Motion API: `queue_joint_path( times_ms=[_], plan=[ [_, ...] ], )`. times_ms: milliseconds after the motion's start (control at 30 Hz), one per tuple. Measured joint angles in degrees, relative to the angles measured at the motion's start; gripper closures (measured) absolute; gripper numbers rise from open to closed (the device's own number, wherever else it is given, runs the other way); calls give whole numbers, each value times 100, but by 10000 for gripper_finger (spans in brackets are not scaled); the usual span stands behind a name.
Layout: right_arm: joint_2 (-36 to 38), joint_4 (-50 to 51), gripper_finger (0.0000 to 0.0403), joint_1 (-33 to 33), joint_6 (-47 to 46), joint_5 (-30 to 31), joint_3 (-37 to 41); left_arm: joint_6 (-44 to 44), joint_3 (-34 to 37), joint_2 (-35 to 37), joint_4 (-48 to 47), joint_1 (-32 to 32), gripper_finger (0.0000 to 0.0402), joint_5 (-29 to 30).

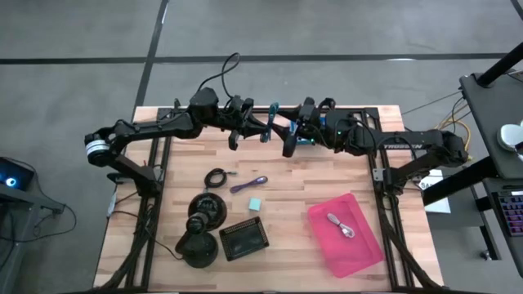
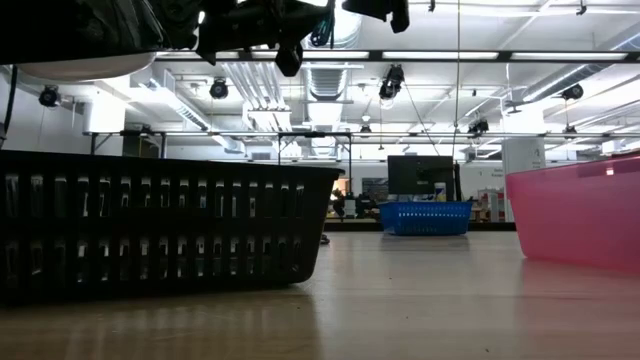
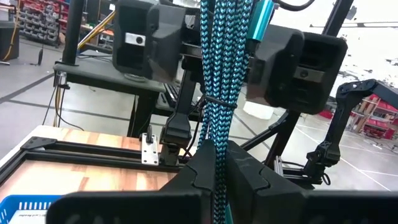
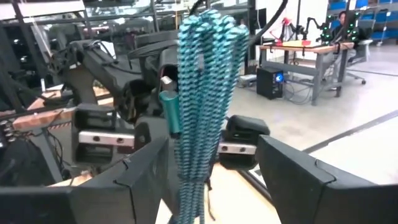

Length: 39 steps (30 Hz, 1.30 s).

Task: Pick and place items into bin
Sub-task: Put the blue charger cable into the pink bin

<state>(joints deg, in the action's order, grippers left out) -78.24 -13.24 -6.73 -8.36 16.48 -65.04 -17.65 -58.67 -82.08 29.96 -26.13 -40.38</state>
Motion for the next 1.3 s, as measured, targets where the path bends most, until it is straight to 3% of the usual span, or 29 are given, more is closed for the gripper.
queue_joint_path(
  times_ms=[833,1067,1300],
  plan=[
    [0,-635,179,-245,33,-78,0,2,4,-26,2,0,400,15],
    [2,-732,179,-433,-436,-616,0,5,4,-28,-2,2,400,6],
    [2,-732,179,-447,-498,-646,0,11,4,-28,-1,2,400,4]
  ],
)
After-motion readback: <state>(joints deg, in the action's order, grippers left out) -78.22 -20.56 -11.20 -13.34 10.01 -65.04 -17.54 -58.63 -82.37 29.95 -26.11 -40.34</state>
